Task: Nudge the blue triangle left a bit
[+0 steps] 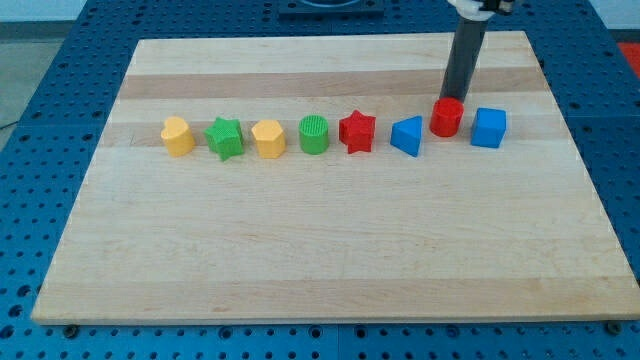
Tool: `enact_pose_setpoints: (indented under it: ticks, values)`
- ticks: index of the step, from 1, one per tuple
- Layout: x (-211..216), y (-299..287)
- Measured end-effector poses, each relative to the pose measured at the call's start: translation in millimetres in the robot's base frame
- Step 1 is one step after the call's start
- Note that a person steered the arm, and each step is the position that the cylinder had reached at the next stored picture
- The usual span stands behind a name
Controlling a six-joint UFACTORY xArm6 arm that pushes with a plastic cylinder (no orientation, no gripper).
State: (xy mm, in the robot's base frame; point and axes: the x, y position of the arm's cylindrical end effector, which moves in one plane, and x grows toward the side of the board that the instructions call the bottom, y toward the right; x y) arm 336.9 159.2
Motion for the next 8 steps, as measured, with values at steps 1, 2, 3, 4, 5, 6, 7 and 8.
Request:
enact_pose_setpoints:
  ticks: [1,2,3,4,5,6,7,8]
  values:
    - [17,0]
    - [27,0]
    - [25,6]
    - [-6,30]
    - [-10,107]
    - [35,162]
    - [92,149]
    - [121,101]
